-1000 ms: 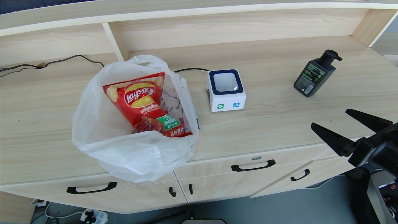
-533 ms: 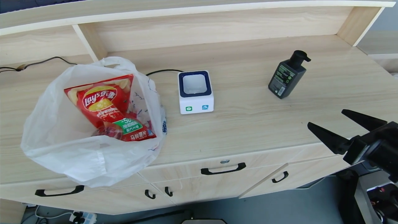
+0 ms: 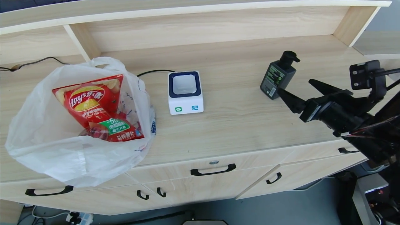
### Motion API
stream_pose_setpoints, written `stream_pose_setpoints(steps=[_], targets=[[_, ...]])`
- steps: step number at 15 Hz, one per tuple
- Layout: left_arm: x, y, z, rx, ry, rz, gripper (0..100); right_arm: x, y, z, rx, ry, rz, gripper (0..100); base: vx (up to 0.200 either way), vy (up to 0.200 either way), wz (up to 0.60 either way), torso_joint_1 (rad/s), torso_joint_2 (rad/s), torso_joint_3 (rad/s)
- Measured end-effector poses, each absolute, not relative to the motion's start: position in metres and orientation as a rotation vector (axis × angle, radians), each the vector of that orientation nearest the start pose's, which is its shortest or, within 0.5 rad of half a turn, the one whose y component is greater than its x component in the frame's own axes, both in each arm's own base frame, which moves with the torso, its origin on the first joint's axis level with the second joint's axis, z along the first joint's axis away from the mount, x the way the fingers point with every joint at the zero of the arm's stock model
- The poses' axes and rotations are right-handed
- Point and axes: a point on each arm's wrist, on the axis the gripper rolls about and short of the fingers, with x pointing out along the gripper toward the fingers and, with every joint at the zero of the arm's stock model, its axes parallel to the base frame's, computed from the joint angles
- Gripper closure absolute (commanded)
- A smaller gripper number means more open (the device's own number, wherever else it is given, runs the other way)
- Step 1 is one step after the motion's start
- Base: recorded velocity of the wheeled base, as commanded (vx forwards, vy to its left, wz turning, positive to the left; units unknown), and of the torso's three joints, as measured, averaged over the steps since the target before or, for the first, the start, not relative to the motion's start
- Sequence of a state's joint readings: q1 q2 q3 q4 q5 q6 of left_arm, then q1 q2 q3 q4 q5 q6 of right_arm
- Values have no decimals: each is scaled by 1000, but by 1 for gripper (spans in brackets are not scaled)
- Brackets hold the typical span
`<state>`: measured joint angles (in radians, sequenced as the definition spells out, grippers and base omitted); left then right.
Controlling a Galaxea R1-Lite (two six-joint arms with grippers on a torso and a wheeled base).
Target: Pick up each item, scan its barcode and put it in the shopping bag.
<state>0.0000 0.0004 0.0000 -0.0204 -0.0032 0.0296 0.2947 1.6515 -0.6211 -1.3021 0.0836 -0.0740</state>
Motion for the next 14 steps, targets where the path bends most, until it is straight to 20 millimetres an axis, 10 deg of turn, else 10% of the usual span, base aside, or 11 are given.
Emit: stream_pose_setpoints(steps=[14], targets=[[-23,0,78,29,-22,-3,0,337,107,196,19,-298,368,0,0,0,0,0,0,0]])
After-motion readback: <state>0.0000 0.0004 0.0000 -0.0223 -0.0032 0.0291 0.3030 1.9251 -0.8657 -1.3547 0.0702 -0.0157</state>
